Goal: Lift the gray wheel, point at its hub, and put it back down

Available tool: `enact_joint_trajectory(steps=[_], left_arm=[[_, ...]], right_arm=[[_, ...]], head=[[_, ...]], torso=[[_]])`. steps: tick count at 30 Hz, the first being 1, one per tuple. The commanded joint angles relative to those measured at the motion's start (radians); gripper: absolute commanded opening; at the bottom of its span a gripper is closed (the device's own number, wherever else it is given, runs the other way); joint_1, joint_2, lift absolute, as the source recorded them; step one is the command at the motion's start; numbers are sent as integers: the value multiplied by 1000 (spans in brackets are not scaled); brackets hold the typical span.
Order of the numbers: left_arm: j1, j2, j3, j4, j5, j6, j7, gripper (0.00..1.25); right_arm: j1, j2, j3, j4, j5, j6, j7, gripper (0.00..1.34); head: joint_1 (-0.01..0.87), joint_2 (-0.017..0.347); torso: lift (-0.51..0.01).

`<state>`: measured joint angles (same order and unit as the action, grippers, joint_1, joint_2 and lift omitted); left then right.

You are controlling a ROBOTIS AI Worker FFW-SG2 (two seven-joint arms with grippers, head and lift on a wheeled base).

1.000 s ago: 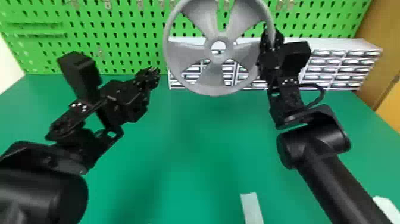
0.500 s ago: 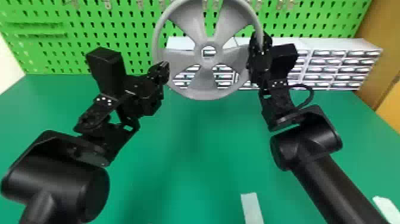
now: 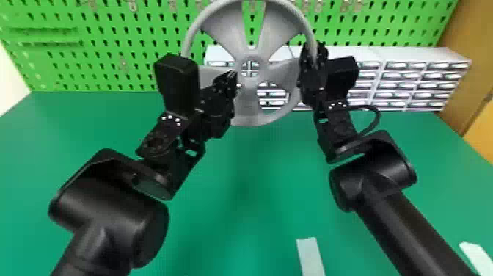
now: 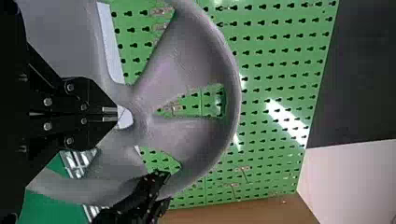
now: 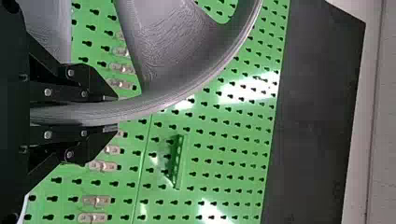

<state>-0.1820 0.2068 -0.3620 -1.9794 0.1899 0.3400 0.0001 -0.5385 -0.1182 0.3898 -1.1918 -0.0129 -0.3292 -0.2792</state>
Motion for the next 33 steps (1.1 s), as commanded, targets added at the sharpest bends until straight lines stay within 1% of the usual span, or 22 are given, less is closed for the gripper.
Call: enact_joint_trajectory(steps=[1, 9, 22, 33], left_arm=[[-27, 6, -58, 11, 11, -19, 49, 29], [-45, 16, -103, 44, 31, -44, 107, 29], [-51, 17, -90, 93, 17, -82, 121, 29], [-79, 19, -94, 134, 8, -96, 120, 29]], right_arm=[[-1, 2, 8, 6, 1, -1, 0, 11], [-3, 2, 17, 9, 1, -4, 0, 11], [6, 2, 27, 9, -4, -16, 0, 11], [12, 0, 40, 3, -10, -16, 0, 11]], head=[[692, 48], [692, 48], [692, 48], [692, 48]], torso=[[-88], [-88], [-88], [-88]])
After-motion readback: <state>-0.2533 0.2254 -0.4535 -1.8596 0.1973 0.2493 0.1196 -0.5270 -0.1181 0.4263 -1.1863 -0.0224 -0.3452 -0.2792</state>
